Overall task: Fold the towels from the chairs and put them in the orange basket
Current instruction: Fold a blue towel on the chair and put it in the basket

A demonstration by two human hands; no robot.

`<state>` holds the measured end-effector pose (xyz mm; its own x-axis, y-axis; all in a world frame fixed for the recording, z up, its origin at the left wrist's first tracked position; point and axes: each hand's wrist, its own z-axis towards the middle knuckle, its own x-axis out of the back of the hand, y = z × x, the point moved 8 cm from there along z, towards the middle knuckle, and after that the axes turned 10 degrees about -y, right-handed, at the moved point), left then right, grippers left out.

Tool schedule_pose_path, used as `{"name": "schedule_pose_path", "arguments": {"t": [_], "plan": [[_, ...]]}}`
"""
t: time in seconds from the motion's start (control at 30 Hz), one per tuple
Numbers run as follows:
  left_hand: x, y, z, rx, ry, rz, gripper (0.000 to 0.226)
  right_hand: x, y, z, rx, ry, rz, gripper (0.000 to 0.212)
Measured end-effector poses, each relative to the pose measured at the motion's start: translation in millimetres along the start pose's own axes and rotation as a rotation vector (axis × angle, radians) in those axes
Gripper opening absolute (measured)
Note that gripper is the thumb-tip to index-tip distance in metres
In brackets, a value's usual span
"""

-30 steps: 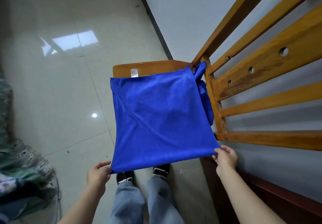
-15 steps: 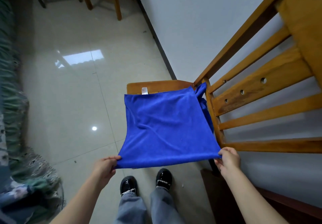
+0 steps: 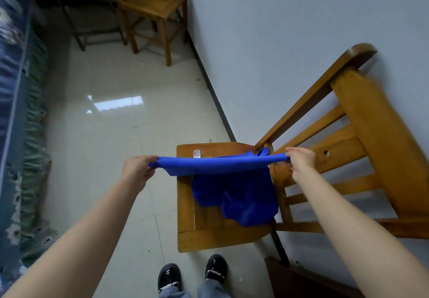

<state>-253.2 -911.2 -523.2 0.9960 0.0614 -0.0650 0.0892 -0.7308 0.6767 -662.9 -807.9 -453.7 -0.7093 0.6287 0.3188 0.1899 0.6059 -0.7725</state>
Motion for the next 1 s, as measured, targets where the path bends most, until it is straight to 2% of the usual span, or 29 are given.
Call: {"name": "schedule_pose_path", "arguments": {"t": [0.23, 0.4, 0.53, 0.73, 0.9, 0.97, 1.0], "plan": [[-22.9, 116.4, -10.6, -0.217, -0.084, 0.006, 0.023, -13.7, -98.4, 9.4, 0.153, -0.019, -0.002, 0.018], [-25.0, 162.2, -19.4, -0.332, -0.090, -0.055, 0.026, -21.9, -135.3, 4.0, 0.232, -0.049, 0.042, 0.021], [-17.4, 175.6, -28.2, -0.389, -0.099, -0.091, 0.020, -22.2, -149.3, -3.4, 0.290, -0.049, 0.063, 0.019], [-2.8, 130.7, -42.0, -0.320, -0.106, -0.126, 0.024, -8.4, -108.7, -19.1, 0.225, -0.035, 0.078, 0.021], [16.0, 27.9, -49.3, -0.109, -0.047, -0.178, 0.022, 14.4, -10.2, -32.1, 0.048, 0.030, -0.003, 0.019], [22.2, -14.0, -53.3, -0.013, -0.052, -0.140, 0.012, 24.3, 29.7, -36.3, -0.046, 0.059, -0.060, 0.014], [23.6, -32.9, -56.2, 0.025, -0.069, -0.100, 0.015, 28.9, 48.1, -38.3, -0.086, 0.071, -0.081, 0.013]]}}
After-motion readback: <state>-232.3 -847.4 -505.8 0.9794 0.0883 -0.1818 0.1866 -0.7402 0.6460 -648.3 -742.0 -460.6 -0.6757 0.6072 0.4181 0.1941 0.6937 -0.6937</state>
